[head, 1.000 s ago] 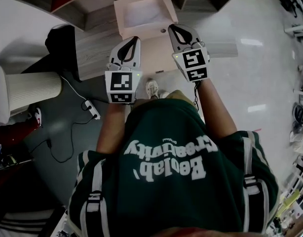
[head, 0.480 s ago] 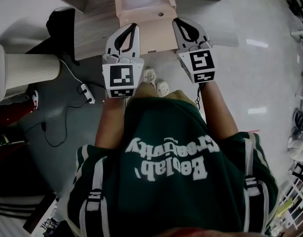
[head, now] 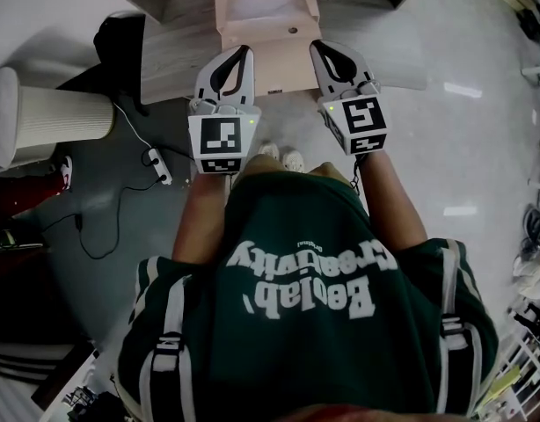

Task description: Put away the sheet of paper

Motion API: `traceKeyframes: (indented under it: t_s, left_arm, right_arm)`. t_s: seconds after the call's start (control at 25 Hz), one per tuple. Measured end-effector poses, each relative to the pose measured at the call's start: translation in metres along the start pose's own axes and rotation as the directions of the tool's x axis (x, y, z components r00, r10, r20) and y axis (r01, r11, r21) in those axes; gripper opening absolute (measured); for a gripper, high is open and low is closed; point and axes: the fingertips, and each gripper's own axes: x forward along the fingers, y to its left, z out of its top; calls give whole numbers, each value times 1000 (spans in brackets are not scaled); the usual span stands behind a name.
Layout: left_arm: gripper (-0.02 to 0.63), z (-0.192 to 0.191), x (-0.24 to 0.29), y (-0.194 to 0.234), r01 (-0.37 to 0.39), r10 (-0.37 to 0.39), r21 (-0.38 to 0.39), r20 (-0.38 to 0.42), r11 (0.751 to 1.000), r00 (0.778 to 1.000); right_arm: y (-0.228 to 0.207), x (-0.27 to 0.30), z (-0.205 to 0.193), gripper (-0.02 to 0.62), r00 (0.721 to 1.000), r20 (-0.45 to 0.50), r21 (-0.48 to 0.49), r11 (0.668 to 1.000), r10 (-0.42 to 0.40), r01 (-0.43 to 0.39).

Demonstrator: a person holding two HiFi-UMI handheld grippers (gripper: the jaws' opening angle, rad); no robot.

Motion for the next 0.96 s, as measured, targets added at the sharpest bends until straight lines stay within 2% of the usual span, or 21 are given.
traceKeyframes:
  t_s: [0.12, 0.4, 0.96]
  left_arm:
    - [17, 2, -1, -5, 8, -8, 5, 7, 1000, 1000]
    - [17, -2, -2, -5, 6, -6, -3, 9, 1000, 1000]
    - [17, 0, -4, -13, 11, -11, -2, 15, 1000, 1000]
  right_arm:
    - [3, -3, 3, 32, 1000, 12, -38, 999, -11, 11]
    - [1, -5, 2, 32, 999, 17, -63, 998, -27, 28]
    - [0, -16, 2, 34, 999, 18, -69, 997, -35, 37]
